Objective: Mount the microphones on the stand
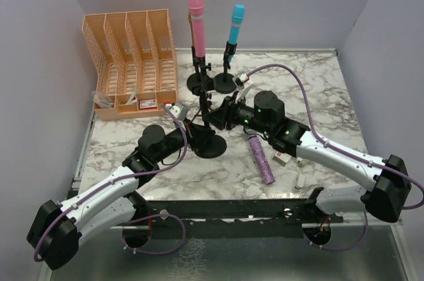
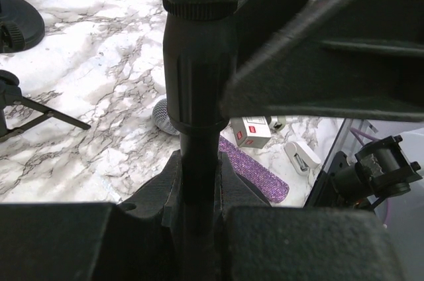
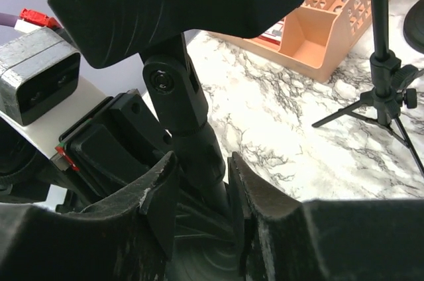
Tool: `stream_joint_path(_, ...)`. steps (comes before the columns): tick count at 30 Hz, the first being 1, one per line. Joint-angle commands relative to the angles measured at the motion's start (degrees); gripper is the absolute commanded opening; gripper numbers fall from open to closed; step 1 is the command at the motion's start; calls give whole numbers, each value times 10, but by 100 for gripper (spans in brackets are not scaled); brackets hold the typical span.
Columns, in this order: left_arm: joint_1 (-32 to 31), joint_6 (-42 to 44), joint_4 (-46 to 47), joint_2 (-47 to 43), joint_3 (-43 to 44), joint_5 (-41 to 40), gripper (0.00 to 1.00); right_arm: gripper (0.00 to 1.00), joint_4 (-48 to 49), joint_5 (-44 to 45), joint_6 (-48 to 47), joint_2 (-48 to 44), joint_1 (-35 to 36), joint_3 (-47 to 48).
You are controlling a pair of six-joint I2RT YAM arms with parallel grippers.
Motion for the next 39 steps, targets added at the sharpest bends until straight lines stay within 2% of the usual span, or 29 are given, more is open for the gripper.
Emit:
stream_joint_path(1,2,-13,16,-22,9,46,0,35,23,-14,3,-19,1,-19)
stream_joint_path(5,2,-28,13,-37,9,84,0,22,19,-44,-21,-30,-2,-22)
stream_joint_path(7,2,-35,12,-44,13,114,0,19,33,-84,-34,-43,-14,-36)
stream_joint_path(13,2,-55,11,-54,50,230,0,18,92,-312,-22,-70,-114,-69)
stream_joint_path(17,2,-47,11,-57,63,245,0,17,131,-434,-28,-71,-122,-66)
stream_joint_path(21,2,-42,10,-40,77,227,0,18,230,-483,73,-71,-124,-74)
stream_joint_path(23,2,-40,10,-32,80,200,0,30,181,-417,82,-83,-124,-65)
stream_joint_path(25,2,-34,10,-23,83,170,0,49,106,-322,53,-102,-123,-59)
stream_joint_path(27,2,-27,8,-14,82,138,0,58,62,-239,30,-119,-123,-64)
stream_joint_path(33,2,-18,5,24,78,88,0,64,23,-118,-15,-114,-80,-48)
stream_joint_path(39,2,-15,5,44,73,67,0,64,-71,118,-6,-68,-16,6)
